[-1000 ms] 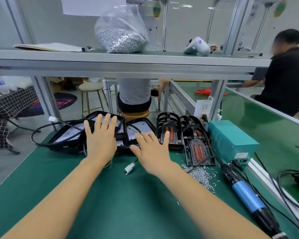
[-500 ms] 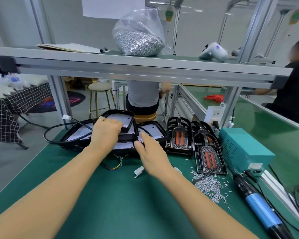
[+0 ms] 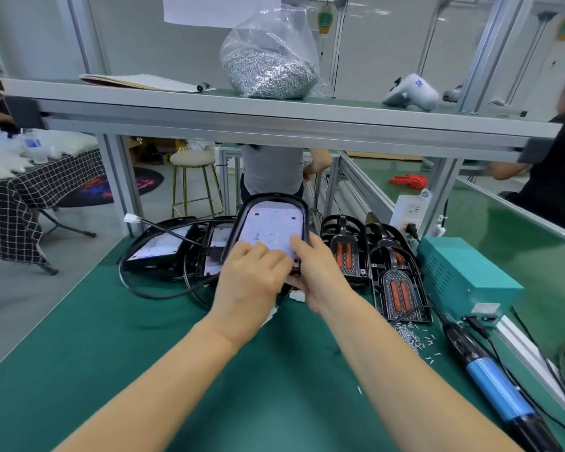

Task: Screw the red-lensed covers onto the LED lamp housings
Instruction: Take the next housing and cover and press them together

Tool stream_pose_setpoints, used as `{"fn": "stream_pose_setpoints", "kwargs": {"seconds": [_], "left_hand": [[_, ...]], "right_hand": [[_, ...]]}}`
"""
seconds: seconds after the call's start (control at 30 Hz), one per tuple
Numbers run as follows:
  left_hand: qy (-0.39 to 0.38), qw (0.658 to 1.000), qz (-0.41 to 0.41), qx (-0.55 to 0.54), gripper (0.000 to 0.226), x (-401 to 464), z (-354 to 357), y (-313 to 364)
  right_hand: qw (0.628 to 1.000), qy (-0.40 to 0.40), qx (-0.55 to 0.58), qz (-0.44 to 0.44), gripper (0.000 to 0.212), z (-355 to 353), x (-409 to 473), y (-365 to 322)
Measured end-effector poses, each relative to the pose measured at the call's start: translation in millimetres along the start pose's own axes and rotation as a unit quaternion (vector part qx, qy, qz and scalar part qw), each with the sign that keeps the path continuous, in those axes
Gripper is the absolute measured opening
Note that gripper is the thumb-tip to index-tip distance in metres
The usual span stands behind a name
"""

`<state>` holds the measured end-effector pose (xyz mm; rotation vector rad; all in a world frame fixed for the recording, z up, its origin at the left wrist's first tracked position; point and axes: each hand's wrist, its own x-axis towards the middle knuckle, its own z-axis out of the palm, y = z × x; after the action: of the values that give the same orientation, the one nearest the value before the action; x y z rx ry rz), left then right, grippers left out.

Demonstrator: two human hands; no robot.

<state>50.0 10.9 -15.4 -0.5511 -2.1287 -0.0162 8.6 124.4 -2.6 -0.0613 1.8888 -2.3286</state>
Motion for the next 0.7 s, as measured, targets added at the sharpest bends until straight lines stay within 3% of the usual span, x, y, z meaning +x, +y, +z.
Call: {"fn": "stream_pose_setpoints", "kwargs": {"seconds": [0.13,0.23,0.3,0.4,0.5,0.6,0.7], "left_hand": [[0.012,0.995,0.018,-0.097,0.014,-11.2,-14.9,20.7],[0.068,0.965,-0.112,-0.227,0.029,-18.9,-31.0,9.0],[0.063,0.936,-0.221,-0.266,0.036,-28.8,-35.3,-9.0],[-0.1,0.907,-0.303,-0.274,0.059,-49.8,-26.7,-31.3],[-0.284,0.89,-0.262,-0.243,0.082,-77.8,-10.7,-37.4],[-0.365,0.884,-0.202,-0.209,0.068,-102.9,3.7,-37.2],[-0.378,0.889,-0.163,-0.2,0.043,-115.1,10.2,-36.2]], "right_hand": [[1.0,0.003,0.014,-0.024,0.022,-29.7,-21.0,15.2],[0.999,0.011,0.047,-0.025,0.018,-56.1,-35.3,21.6],[0.997,0.024,0.067,-0.022,0.021,-73.3,-41.7,22.8],[0.995,0.019,0.099,0.0,0.021,-92.4,-51.1,26.3],[0.996,-0.009,0.091,0.017,0.022,-104.7,-57.6,32.3],[0.995,-0.067,0.063,0.042,0.028,-109.7,-64.0,38.7],[0.986,-0.137,-0.012,0.091,0.04,-110.4,-69.3,45.7]]}}
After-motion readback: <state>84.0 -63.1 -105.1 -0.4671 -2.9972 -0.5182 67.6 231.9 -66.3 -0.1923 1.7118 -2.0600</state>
